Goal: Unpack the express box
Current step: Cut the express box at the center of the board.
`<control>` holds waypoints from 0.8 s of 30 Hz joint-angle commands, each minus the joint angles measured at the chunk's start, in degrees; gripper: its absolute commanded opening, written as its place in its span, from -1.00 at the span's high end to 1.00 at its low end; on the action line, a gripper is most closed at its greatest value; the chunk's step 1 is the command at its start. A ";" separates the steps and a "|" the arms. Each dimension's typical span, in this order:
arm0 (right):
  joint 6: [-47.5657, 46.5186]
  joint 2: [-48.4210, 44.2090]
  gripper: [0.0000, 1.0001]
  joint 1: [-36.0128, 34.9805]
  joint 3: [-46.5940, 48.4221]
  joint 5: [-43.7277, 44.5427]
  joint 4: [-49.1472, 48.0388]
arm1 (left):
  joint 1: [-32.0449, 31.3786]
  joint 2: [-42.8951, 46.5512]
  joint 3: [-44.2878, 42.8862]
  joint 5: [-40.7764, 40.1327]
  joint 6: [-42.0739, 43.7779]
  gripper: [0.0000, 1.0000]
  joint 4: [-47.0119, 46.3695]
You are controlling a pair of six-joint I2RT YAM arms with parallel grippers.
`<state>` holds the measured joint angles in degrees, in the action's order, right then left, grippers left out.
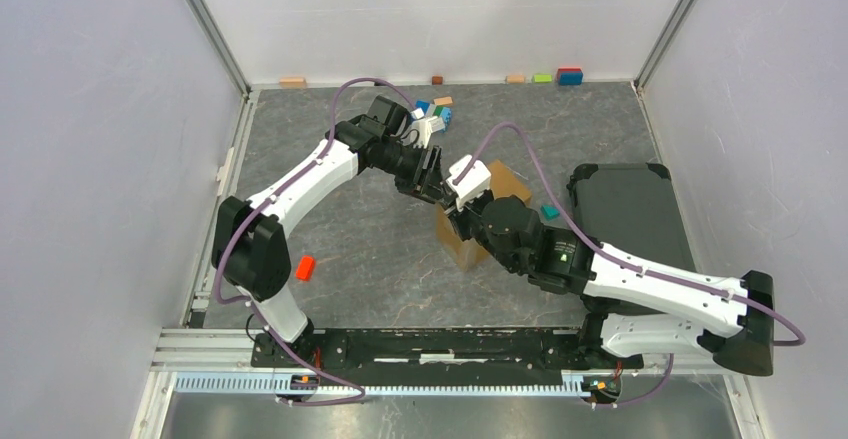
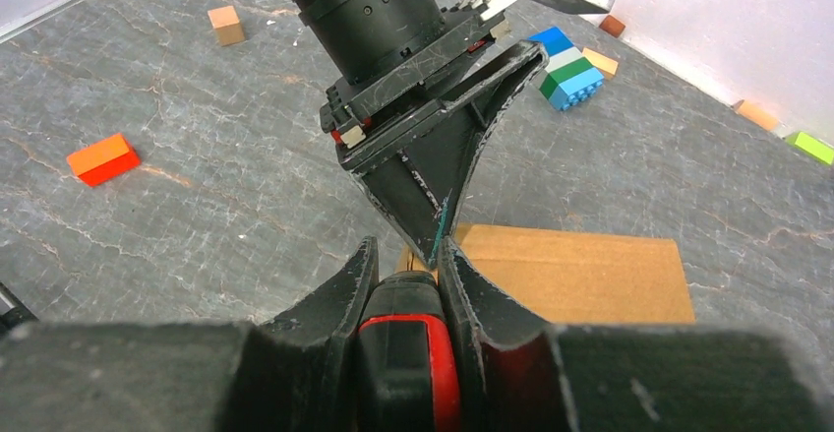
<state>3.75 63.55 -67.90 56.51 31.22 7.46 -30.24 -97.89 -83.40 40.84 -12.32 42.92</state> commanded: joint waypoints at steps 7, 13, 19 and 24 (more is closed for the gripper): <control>2.58 -2.08 1.00 0.13 3.67 -3.19 8.42 | 0.78 -3.16 1.06 -7.00 2.47 -0.16 -0.68; 3.80 -2.86 1.00 0.14 4.58 -3.26 10.68 | 0.75 -3.54 1.04 -6.83 2.65 -0.15 -0.64; 4.81 -3.34 1.00 0.13 5.09 -3.97 12.39 | 0.82 -3.63 0.95 -6.74 2.69 -0.15 -0.65; 5.92 -3.81 1.00 0.11 5.46 -4.51 14.21 | 0.71 -3.66 0.95 -6.65 2.65 -0.14 -0.64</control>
<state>7.51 61.47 -67.70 59.31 28.49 17.82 -30.02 -98.83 -83.40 42.37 -12.32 42.89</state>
